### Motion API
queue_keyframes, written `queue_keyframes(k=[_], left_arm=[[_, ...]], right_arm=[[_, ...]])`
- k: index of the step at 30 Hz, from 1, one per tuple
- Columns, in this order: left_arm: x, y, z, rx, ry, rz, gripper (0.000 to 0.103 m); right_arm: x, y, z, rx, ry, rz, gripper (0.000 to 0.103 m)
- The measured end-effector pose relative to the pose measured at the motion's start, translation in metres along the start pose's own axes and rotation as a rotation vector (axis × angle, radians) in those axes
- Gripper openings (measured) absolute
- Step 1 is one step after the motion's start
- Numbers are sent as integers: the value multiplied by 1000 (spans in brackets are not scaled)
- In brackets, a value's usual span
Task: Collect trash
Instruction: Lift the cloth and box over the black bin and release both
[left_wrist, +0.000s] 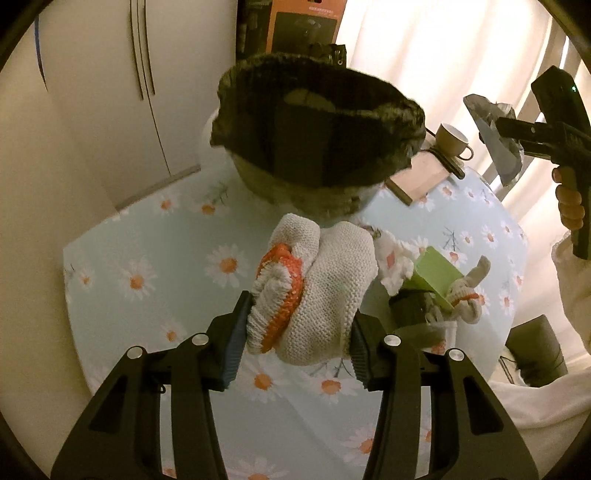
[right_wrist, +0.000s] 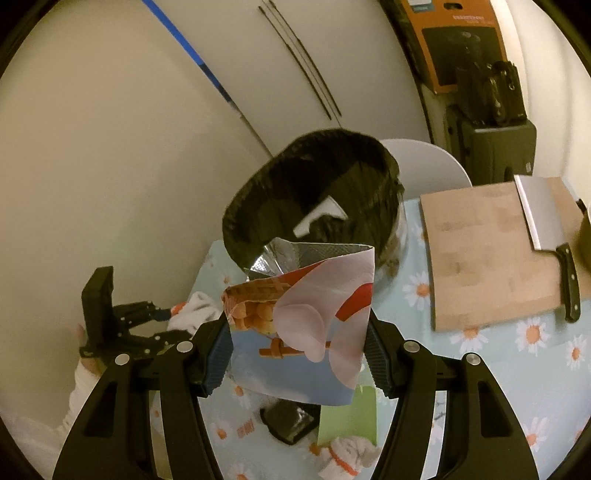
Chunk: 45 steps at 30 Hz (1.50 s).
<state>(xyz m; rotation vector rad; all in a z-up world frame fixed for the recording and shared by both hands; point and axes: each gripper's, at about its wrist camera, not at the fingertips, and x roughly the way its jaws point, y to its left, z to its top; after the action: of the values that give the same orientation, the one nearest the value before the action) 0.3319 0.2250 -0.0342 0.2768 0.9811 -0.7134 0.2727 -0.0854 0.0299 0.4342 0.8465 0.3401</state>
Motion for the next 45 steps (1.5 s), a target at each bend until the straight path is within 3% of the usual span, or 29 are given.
queue_keyframes(k=[11,20,29,45], left_arm=[[-34,0,53,50,-116,13,49],[-34,-5,98,97,-171,2,49],[-20,-2,135,105,-164,-37,49],[21,-14,174,243,-70,-51,49]], right_arm=[[-4,9,33,-10,-49,20,58],[4,18,59,-35,-66,27,58],[17,16,79,-48,-55,11,58],[45,14,103,-82,-33,-18,58]])
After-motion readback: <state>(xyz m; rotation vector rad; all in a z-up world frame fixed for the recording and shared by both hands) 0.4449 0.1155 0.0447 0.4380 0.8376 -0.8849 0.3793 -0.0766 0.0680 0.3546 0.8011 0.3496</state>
